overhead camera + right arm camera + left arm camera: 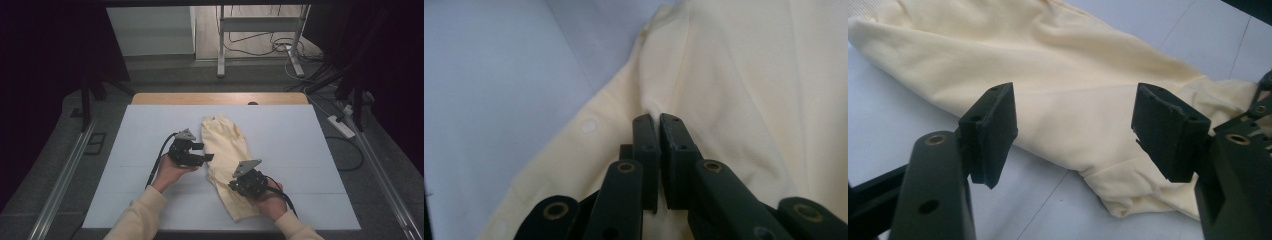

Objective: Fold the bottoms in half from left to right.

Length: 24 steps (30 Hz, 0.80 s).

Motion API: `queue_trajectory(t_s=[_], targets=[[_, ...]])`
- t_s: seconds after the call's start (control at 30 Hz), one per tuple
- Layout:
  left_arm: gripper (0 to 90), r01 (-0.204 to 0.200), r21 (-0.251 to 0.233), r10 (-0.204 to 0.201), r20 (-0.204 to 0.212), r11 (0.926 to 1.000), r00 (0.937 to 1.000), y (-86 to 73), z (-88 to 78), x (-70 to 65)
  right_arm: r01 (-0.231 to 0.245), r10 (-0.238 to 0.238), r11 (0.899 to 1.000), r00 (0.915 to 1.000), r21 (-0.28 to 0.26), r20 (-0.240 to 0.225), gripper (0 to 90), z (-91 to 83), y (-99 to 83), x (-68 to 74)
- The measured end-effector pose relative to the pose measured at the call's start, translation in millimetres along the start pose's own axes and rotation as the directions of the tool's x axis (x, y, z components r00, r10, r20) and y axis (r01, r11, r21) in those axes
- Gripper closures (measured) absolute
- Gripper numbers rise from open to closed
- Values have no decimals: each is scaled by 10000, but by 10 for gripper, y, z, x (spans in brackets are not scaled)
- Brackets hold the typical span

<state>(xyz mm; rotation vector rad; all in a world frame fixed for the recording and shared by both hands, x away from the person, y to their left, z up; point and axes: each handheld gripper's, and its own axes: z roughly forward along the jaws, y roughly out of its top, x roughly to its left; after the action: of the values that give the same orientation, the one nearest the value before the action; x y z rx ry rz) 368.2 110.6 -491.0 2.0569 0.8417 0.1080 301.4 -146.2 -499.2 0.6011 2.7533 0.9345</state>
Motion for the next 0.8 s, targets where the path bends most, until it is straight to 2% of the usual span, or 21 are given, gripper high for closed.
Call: queue_trajectory(t_s=[0.3, 0.43, 0.57, 0.63, 0.8], targets=[[341, 55, -102, -54, 12, 9999, 10000, 0, -18, 12, -62, -7, 9954, 9975, -958, -712, 862, -108, 102, 98], [340, 70, -173, -70, 12, 9998, 10000, 6, -44, 24, -58, -52, 9922, 9961, -1241, -879, 861, -87, 144, 147], [339, 27, -102, -27, -5, 9999, 10000, 3, -41, 16, 51, -120, 9976, 9949, -696, -1002, 850, 44, 110, 158], [338, -15, -84, 15, -14, 10000, 10000, 4, -42, 11, 19, -69, 9989, 9942, -470, -1076, 818, 85, 85, 148], [338, 14, -176, -14, -34, 9998, 10000, 6, -67, 7, -461, 360, 9955, 9922, -827, -1190, 618, 26, 64, 76]])
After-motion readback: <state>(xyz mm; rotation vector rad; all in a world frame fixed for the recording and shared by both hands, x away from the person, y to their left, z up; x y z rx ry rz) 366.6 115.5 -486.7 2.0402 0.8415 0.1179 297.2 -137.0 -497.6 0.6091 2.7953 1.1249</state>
